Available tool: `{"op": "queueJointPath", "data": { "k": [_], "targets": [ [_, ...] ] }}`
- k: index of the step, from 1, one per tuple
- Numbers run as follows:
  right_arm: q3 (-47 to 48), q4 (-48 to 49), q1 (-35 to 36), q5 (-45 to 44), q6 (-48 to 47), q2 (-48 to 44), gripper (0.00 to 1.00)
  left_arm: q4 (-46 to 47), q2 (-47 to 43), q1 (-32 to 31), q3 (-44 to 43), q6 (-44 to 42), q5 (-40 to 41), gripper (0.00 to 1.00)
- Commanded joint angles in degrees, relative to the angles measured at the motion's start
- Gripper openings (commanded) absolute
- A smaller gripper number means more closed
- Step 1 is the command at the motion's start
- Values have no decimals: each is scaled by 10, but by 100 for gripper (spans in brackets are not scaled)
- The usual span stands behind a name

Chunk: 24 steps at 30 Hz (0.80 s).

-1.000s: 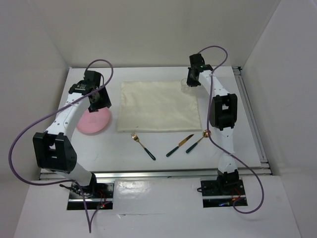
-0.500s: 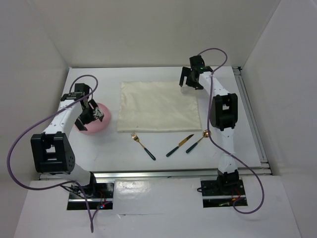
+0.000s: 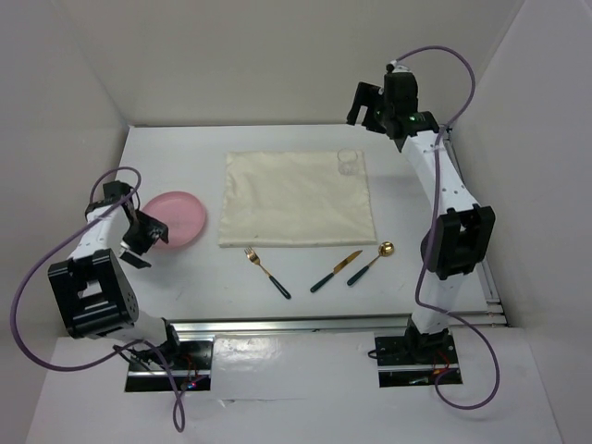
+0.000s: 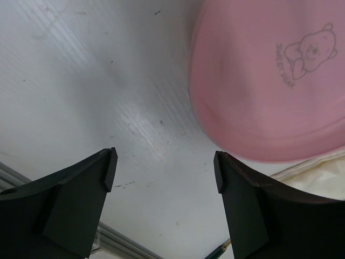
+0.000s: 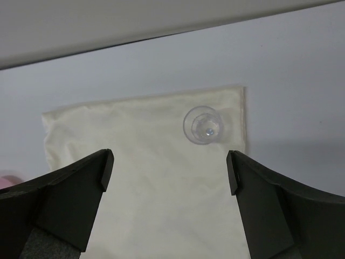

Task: Set the dinner table for one person

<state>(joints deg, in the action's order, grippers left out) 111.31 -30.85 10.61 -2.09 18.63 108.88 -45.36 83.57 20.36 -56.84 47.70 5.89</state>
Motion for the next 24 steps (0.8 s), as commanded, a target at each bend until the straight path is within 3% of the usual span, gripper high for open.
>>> {"op": "queueJointPath", "data": {
  "k": [1,7,11,12,19,24],
  "targets": [
    [-42,20,3,17,6,-38,100,56,29,6,-5,42,-20,90],
    [-104,26,3,28,1,-102,100,131,66,19,3,63,-14,83],
    [-129,26,3,28,1,-121,100,137,106,19,-2,74,-14,67],
    [-135,26,3,22,1,-128,100,137,106,19,-2,74,-19,54],
    [-145,11,3,11,6,-158,100,122,86,19,-23,69,-25,0],
    [-151,11,3,16,6,-175,100,98,19,19,-70,26,-48,0]
  ]
}}
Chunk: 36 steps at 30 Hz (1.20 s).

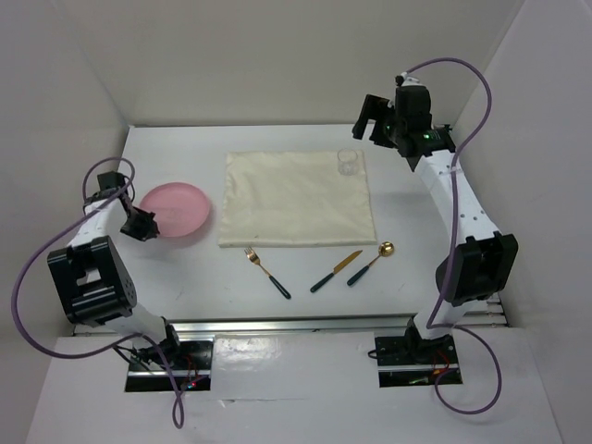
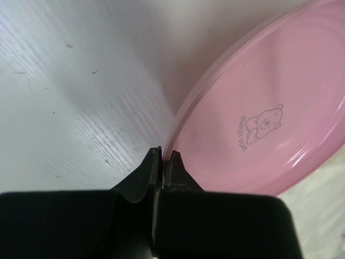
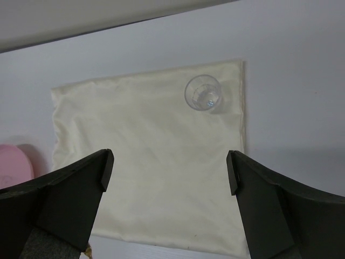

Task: Set the dinner table for one person

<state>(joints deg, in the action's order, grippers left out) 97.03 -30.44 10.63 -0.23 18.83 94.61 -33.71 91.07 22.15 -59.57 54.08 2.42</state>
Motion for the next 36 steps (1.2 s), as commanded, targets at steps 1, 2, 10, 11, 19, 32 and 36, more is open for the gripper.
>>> {"op": "queueJointPath", "data": {
  "k": [1,2,10,11,19,32,36],
  "targets": [
    [-8,0,3,-2,4,-37,100,-13,-67,-10,-53,-52,-26,0],
    [-22,-6,3,3,4,-37,100,-13,-75,-18,-81,-66,-49,0],
    [-151,-6,3,16,15,-86,100,6,-64,-180,-185,-120,-91,0],
    [-171,-12,3,16,15,-97,100,1,-44,-203,-223,-120,-91,0],
    [-278,-62,-8,-10,47,-173,100,-29,178,-363,-410,-137,-94,0],
    [-403,-74,-8,11,97,-252,95,-18,345,-413,-462,-137,-96,0],
    [-415,-74,-3,11,97,-252,95,-46,383,-418,-496,-137,-79,7]
  ]
}}
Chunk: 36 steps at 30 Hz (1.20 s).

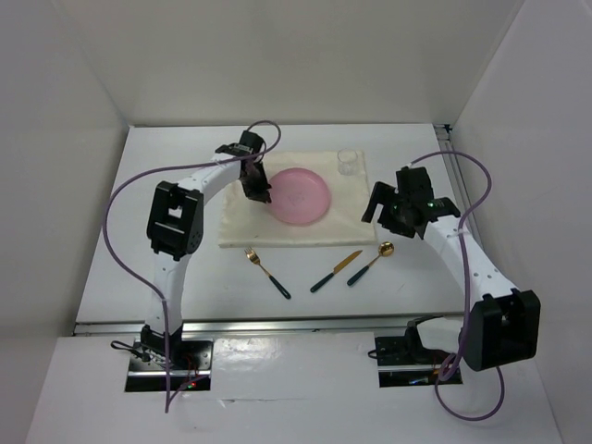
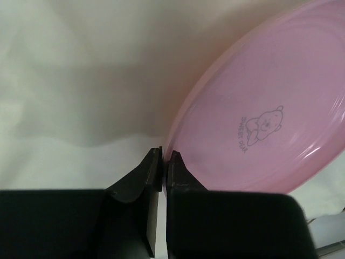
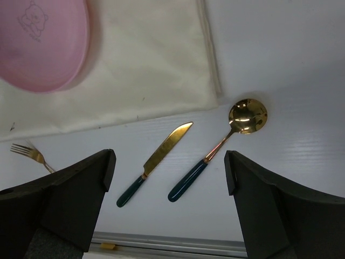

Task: Set the dinner table for one person

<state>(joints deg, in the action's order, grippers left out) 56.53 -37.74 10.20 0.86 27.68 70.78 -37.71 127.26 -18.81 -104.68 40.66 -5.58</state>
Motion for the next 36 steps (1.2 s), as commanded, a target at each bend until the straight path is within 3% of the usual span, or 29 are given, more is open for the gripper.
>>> {"op": "queueJointPath", "data": {
  "k": [1,4,6,8,13,16,23,30,36],
  "targets": [
    [-16,4,2,5,9,-14,95,-16,28,-9,-53,-2,13,18],
    [-21,4,7,5,9,-14,96,-36,23,-14,-59,-2,42,56],
    [-21,4,13,12,9,-14,97,-36,3,-26,-41,-14,54,71],
    [-21,11,32,12,-3,-14,97,-36,-29,-26,-29,-14,66,78],
    [-5,18,114,-21,-3,24,97,-64,-102,-43,-23,-26,79,79],
    [8,24,141,-33,-3,35,97,-83,-164,-68,22,-18,97,73],
    [14,47,152,-32,2,55,98,-97,-287,-149,252,157,108,64],
    [26,47,147,-39,-14,55,99,-112,-278,-227,319,255,73,67],
    [45,47,141,-39,-30,50,99,-56,-251,-227,377,280,36,67]
  ]
}}
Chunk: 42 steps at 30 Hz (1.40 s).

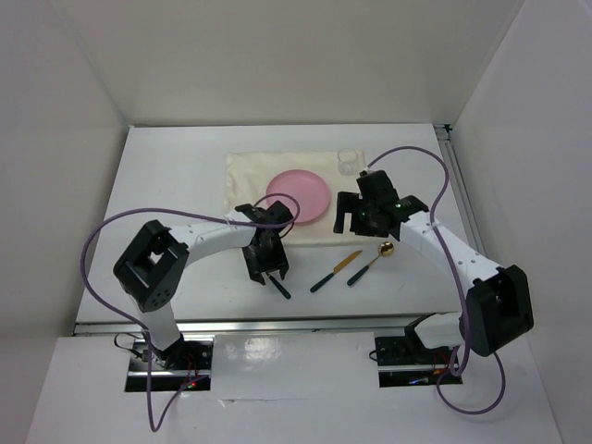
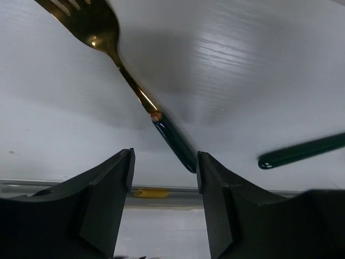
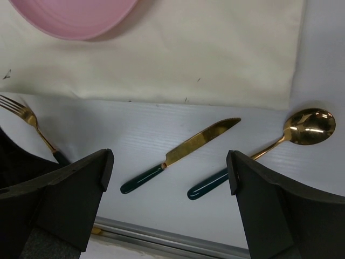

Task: Set the dinner table for one person

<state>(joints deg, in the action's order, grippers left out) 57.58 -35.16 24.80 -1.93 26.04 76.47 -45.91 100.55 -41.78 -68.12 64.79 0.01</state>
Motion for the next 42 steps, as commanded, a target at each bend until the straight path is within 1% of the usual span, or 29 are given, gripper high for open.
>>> {"op": "queueJointPath", "data": {
  "k": [1,3,4,8,9,11,12,13,14,15,18,20,22,23,24,25,26,27,28,30,31,32,33,34,36,37,39,40,42],
  "targets": [
    [34,21,-5,-11,-13,-12,99,31,17,-2,19,38,-20,65],
    [34,21,-5,-11,-13,-12,99,31,32,-2,25,46,-9,62],
    [34,21,-5,-11,-13,-12,99,41,32,-2,26,46,-9,62],
    [34,21,-5,-11,-13,-18,99,58,46,-2,39,46,-9,51],
    [34,21,-5,-16,-13,-18,99,58,46,-2,39,46,-9,42],
    [34,21,-5,-16,-13,-24,99,58,46,-2,45,52,-4,27],
    [34,16,-5,-16,-13,-24,99,50,36,-2,51,52,-4,10],
    [34,16,-5,-21,-13,-24,99,43,27,-2,51,59,-4,4],
    [34,16,-10,-21,-13,-24,99,27,14,-2,59,59,5,0],
    [34,16,-10,-21,-13,-24,99,16,-2,-2,67,59,16,0],
    [34,16,-16,-21,-20,-24,99,-8,-75,-14,76,42,9,0],
    [34,21,-22,-21,-25,-18,99,-50,-117,-24,68,18,3,0],
    [34,27,-22,-10,-25,-6,99,-84,-138,-35,40,6,9,0],
    [34,27,-22,-10,-25,-6,99,-110,-151,-42,27,-18,10,0],
    [34,27,-22,-10,-25,-1,99,-110,-151,-42,-6,-53,10,0],
    [39,27,-22,-3,-25,4,99,-123,-144,-30,-36,-89,19,0],
    [39,27,-22,4,-25,4,99,-149,-130,-20,-73,-142,39,0],
    [39,32,-22,4,-25,4,99,-216,-113,-2,-115,-158,69,0],
    [39,33,-27,4,-25,4,99,-232,-76,5,-193,-203,125,0],
    [34,33,-27,4,-25,4,99,-251,-40,27,-256,-233,168,0],
    [34,33,-27,4,-25,4,99,-242,-3,56,-307,-255,174,0],
    [34,33,-27,4,-25,4,99,-234,15,73,-328,-282,174,0],
    [34,26,-33,4,-25,4,99,-218,32,106,-344,-304,168,0],
    [40,20,-33,-1,-25,4,99,-205,52,121,-385,-317,158,0],
    [40,20,-33,-10,-25,-3,99,-190,124,143,-425,-341,163,0],
    [40,15,-39,-10,-31,-10,99,-190,150,160,-476,-347,163,0],
    [40,15,-44,-10,-31,-10,99,-188,217,166,-510,-365,157,0],
    [40,10,-44,-10,-31,-10,99,-188,236,173,-540,-370,157,0],
    [40,4,-44,-10,-31,-15,99,-183,266,180,-550,-370,152,0]
  ]
}}
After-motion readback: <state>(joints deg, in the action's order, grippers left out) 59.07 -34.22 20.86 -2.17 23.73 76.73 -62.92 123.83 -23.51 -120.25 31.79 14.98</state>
